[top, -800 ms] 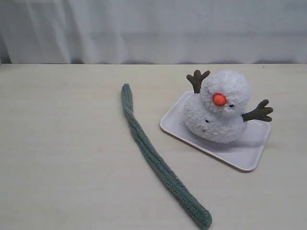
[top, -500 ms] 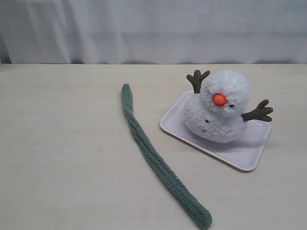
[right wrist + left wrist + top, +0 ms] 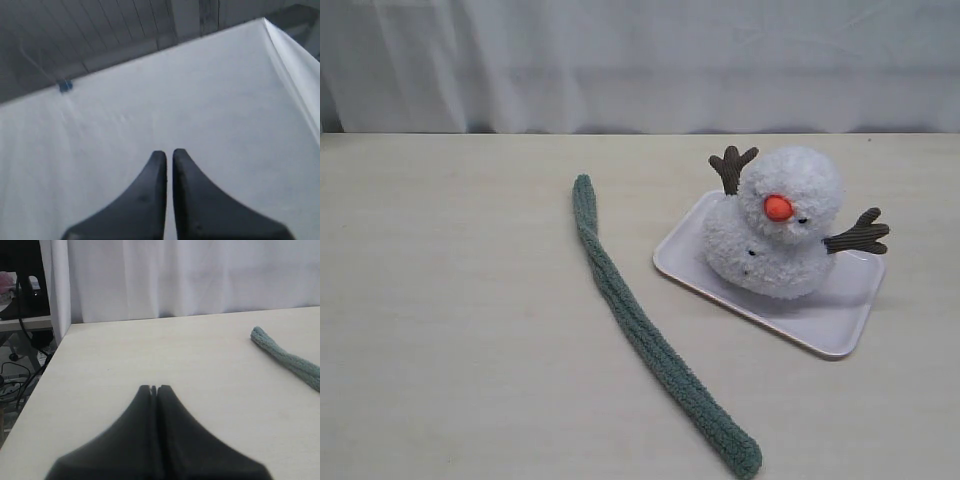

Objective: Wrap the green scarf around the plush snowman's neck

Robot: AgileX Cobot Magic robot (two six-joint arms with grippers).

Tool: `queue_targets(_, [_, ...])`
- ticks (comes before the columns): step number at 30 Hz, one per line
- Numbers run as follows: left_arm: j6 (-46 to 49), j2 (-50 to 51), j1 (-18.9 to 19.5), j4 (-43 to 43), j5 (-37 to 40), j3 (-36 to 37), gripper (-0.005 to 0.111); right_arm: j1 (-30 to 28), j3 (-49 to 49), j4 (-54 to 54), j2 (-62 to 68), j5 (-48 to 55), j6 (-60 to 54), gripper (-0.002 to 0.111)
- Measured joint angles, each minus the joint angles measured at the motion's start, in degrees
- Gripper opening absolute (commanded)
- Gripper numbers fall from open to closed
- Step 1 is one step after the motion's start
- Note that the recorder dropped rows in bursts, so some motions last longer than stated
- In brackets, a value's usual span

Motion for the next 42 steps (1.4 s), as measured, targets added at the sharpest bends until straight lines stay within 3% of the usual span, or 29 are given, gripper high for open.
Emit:
queue_targets(4, [0.0, 0.0, 0.0, 0.0, 0.0, 0.0, 0.0, 0.0, -1.5, -1.7, 0.0, -1.6, 5.5, 0.004])
queue_targets(8, [0.0, 0.0, 0.0, 0.0, 0.0, 0.0, 0.0, 0.0, -9.6, -9.7, 0.5, 9.8, 10.4, 0.007])
queue_targets(13, [0.0, 0.0, 0.0, 0.0, 0.0, 0.0, 0.0, 0.0, -21.7, -23.7, 6.7, 25.9, 19.6, 0.031])
queue_targets(18, [0.0, 0.0, 0.0, 0.0, 0.0, 0.0, 0.0, 0.0, -30.4, -33.1, 14.7, 36.1, 27.3, 0.065])
queue_targets(24, [0.0, 0.0, 0.0, 0.0, 0.0, 0.0, 0.0, 0.0, -38.1, -33.4, 26.4, 52.1, 20.6, 0.069])
queue_targets(28, [0.0, 0.0, 0.0, 0.0, 0.0, 0.0, 0.0, 0.0, -43.5, -21.4, 35.3, 62.9, 7.3, 0.069])
queue_targets(38, [0.0, 0.0, 0.0, 0.0, 0.0, 0.0, 0.0, 0.2, -50.6, 34.4, 55.1, 87.8, -47.7, 0.063])
queue_targets(42, [0.0, 0.0, 0.0, 0.0, 0.0, 0.0, 0.0, 6.5, -50.7, 43.1, 60.9, 93.4, -60.5, 0.063])
